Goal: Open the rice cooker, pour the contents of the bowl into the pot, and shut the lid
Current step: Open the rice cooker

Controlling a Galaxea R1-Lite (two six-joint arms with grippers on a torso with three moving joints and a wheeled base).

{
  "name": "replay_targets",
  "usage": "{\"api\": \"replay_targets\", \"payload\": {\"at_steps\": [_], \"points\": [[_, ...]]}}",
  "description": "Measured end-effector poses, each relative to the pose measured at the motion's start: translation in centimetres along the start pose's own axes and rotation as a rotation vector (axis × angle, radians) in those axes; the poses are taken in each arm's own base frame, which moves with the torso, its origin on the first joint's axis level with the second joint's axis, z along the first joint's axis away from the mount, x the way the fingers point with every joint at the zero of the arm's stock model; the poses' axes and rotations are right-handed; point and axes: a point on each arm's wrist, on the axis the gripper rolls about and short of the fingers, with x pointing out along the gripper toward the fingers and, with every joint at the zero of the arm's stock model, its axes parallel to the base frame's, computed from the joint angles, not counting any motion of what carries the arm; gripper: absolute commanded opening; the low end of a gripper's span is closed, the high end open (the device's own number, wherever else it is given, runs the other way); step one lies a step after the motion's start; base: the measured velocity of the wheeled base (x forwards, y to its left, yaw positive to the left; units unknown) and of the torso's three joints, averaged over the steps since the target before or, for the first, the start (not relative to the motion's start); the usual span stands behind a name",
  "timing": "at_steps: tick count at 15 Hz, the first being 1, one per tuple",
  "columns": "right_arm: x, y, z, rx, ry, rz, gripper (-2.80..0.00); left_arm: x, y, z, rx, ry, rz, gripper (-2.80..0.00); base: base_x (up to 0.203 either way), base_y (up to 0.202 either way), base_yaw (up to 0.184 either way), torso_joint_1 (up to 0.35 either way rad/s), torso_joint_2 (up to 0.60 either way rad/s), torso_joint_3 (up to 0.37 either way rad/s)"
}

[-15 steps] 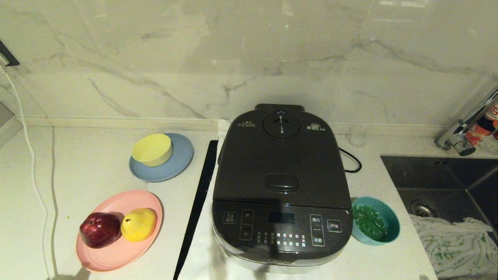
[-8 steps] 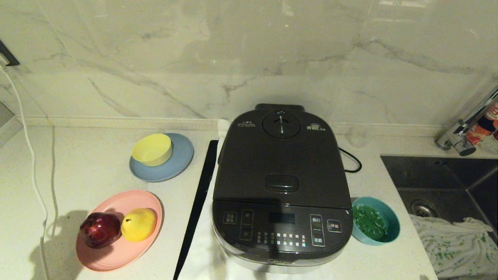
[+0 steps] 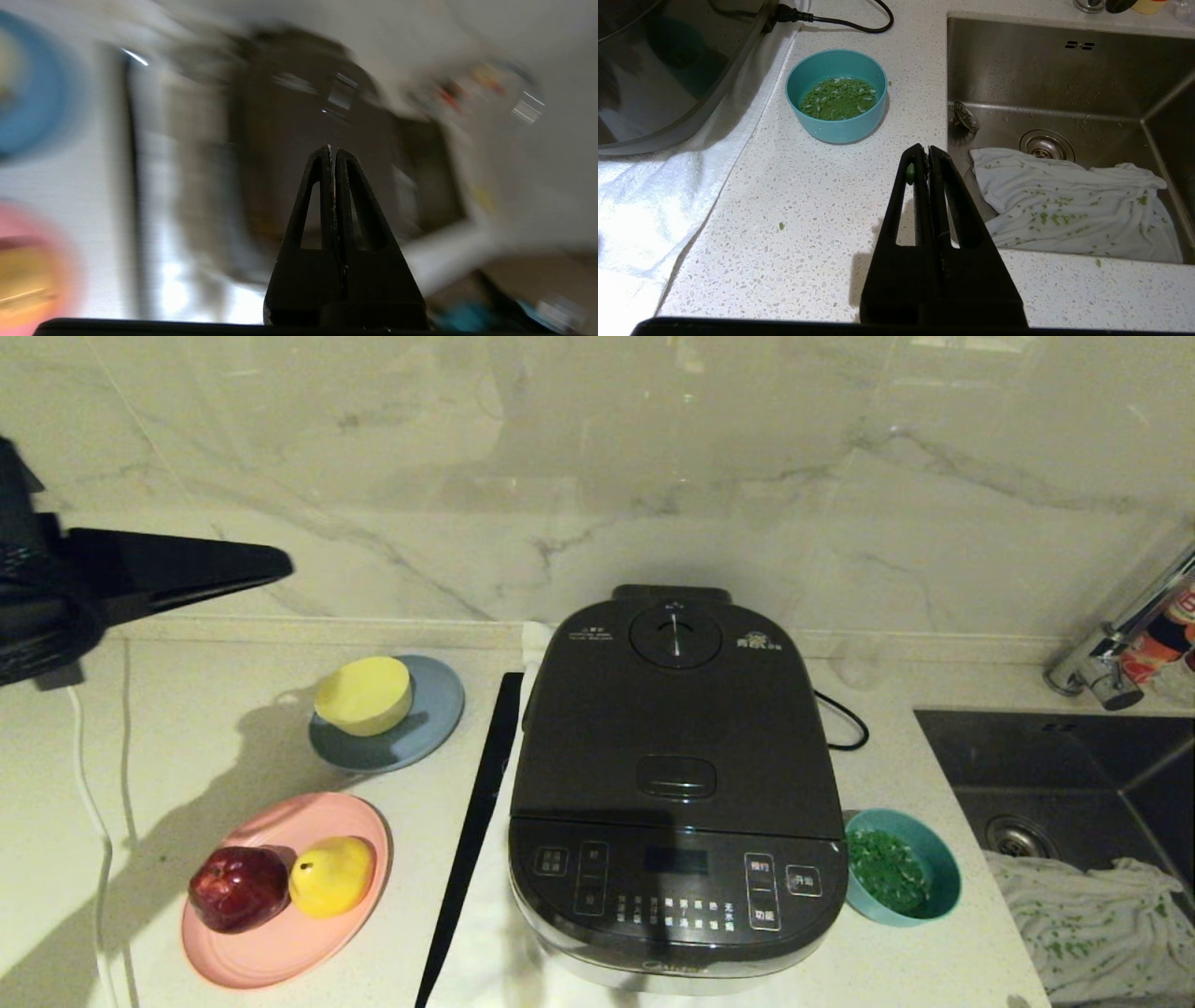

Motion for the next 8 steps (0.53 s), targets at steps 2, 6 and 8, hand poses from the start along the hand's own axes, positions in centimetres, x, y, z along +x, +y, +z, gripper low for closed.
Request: {"api": "replay_targets", "payload": {"at_steps": [2,6,8], "points": [[0.0,0.0,0.0,0.000,0.000,0.000,-2.80,3.3,-1.1,-0.2,-0.018,0.093,-0.057,-2.80,0.000,0.000,0.000,0.000,0.00,0.000],[0.0,0.0,0.0,0.000,0.000,0.000,-2.80,8.7,-3.8,-2.7,0.020,0.175,-0.020,-2.80,0.000,0.000,0.000,0.000,0.00,0.000],[0.0,0.0,0.0,0.000,0.000,0.000,-2.80,10.4,-5.2,-4.0,0.043,0.196,-0.013,-2.80,0.000,0.000,0.000,0.000,0.00,0.000]]}}
